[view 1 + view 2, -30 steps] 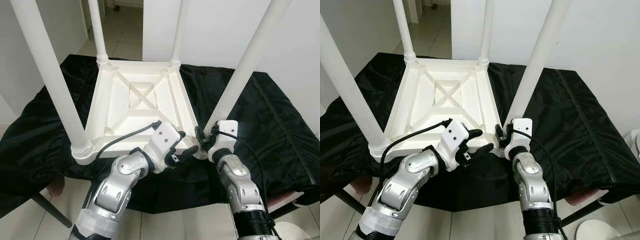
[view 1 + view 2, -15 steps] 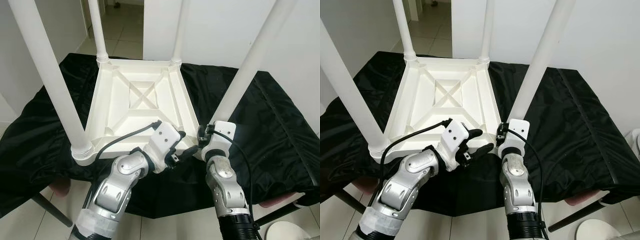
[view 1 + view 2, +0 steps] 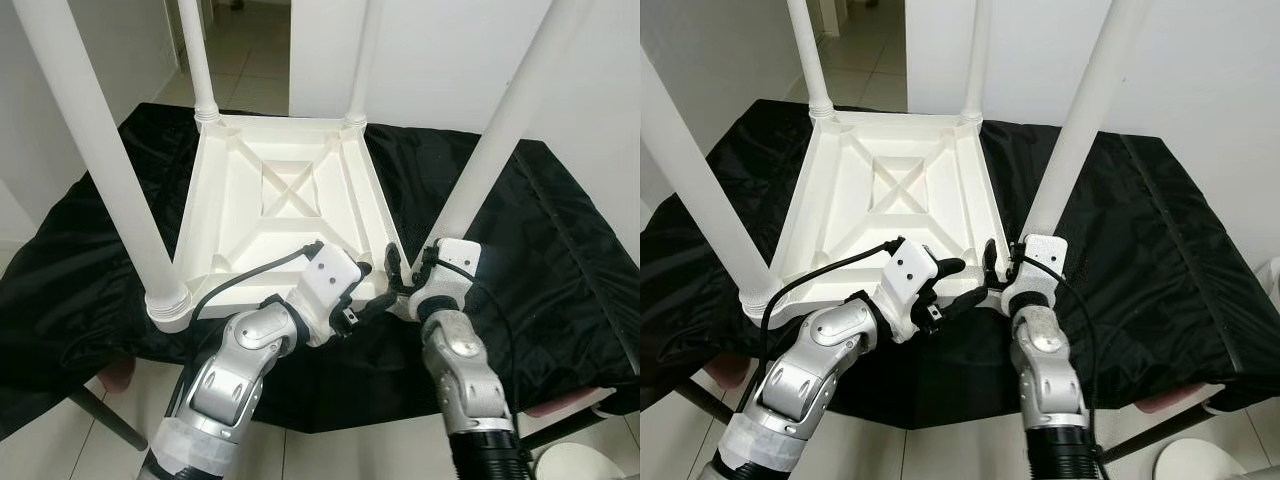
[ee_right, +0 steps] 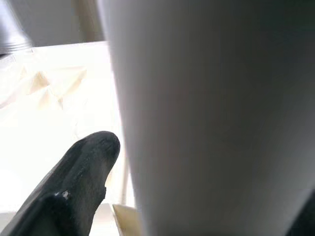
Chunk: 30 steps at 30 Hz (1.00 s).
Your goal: Building children table
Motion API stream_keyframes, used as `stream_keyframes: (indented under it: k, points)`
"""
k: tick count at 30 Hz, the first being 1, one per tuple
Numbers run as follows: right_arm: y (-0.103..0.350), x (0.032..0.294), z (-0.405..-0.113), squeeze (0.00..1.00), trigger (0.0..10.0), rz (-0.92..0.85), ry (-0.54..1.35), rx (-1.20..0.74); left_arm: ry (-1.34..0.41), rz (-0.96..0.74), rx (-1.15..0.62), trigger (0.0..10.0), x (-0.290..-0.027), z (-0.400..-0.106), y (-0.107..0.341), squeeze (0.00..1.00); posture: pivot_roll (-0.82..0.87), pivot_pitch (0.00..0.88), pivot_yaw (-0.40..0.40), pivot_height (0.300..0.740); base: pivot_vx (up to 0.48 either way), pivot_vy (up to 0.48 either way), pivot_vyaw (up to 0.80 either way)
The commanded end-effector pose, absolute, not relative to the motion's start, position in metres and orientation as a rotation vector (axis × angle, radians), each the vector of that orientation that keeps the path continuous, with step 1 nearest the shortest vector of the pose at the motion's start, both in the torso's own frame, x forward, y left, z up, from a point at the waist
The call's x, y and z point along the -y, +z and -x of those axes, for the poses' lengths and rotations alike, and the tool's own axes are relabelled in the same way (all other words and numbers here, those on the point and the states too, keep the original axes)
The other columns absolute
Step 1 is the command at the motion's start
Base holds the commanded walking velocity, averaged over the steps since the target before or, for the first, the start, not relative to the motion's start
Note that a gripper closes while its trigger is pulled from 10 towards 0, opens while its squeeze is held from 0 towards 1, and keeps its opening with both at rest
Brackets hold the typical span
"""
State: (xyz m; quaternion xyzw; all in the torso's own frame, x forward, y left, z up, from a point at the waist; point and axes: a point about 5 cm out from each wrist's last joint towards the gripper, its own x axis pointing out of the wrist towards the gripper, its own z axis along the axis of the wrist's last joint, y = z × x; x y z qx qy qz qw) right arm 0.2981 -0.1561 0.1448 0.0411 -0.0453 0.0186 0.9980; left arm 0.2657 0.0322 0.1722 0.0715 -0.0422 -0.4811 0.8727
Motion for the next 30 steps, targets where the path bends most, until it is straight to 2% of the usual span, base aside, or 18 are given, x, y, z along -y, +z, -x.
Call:
stream_keyframes:
  k: [1,12,16,21,24,30]
  points:
    - [0.140,0.169,-0.296,0.00,10.0,-0.082,0.074,0.103,-0.930,-0.162,0.084,10.0,-0.035,-0.270,0.171,0.00,0.02,0.015,-0.042,0.740,0.000,0.000,0.00]
    - [0.139,0.189,-0.299,0.00,10.0,0.004,0.292,0.128,-0.930,-0.171,0.088,10.0,-0.034,-0.273,0.170,0.00,0.02,0.003,-0.035,0.740,0.000,0.000,0.00]
    - [0.141,0.190,-0.303,0.00,10.0,0.026,0.333,0.126,-0.926,-0.180,0.092,10.0,-0.034,-0.273,0.170,0.00,0.01,0.000,-0.032,0.740,0.000,0.000,0.00]
    - [0.139,0.189,-0.313,0.00,10.0,0.092,0.522,0.081,-0.902,-0.203,0.111,10.0,-0.035,-0.278,0.171,0.00,0.01,0.000,-0.029,0.740,0.000,0.000,0.00]
    - [0.139,0.189,-0.313,0.00,10.0,0.092,0.522,0.081,-0.902,-0.203,0.111,10.0,-0.035,-0.278,0.171,0.00,0.01,0.000,-0.029,0.740,0.000,0.000,0.00]
    - [0.130,0.187,-0.314,0.00,10.0,0.140,0.687,0.006,-0.880,-0.195,0.113,10.0,-0.035,-0.280,0.173,0.00,0.02,0.000,-0.030,0.740,0.000,0.000,0.00]
